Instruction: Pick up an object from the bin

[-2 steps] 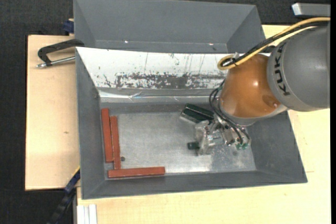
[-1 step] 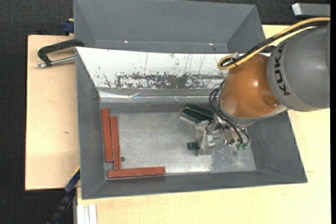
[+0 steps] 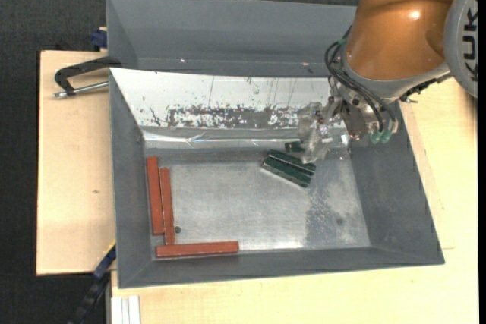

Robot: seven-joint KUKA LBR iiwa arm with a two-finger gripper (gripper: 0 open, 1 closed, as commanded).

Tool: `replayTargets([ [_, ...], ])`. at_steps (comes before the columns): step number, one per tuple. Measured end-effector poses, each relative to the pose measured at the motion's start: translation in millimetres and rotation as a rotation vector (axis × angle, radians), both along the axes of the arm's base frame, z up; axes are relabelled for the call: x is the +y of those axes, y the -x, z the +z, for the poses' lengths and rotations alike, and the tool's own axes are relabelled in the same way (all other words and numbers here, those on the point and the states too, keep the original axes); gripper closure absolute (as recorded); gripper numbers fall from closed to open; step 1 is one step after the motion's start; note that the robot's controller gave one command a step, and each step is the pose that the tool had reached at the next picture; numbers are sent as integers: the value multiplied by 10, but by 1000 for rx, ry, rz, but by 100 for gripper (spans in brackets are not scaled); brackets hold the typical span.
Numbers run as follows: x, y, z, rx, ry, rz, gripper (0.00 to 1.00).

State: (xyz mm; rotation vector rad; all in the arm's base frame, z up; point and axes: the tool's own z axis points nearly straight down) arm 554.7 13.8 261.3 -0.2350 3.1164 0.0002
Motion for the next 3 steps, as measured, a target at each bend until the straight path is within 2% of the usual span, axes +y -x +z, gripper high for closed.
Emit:
replayTargets([
  [1,-4,18,-50,10,0,-1,100],
  [2,57,-2,-901,15,-1,-117,0],
  [3,57,-8,-892,13,-1,-116,0],
])
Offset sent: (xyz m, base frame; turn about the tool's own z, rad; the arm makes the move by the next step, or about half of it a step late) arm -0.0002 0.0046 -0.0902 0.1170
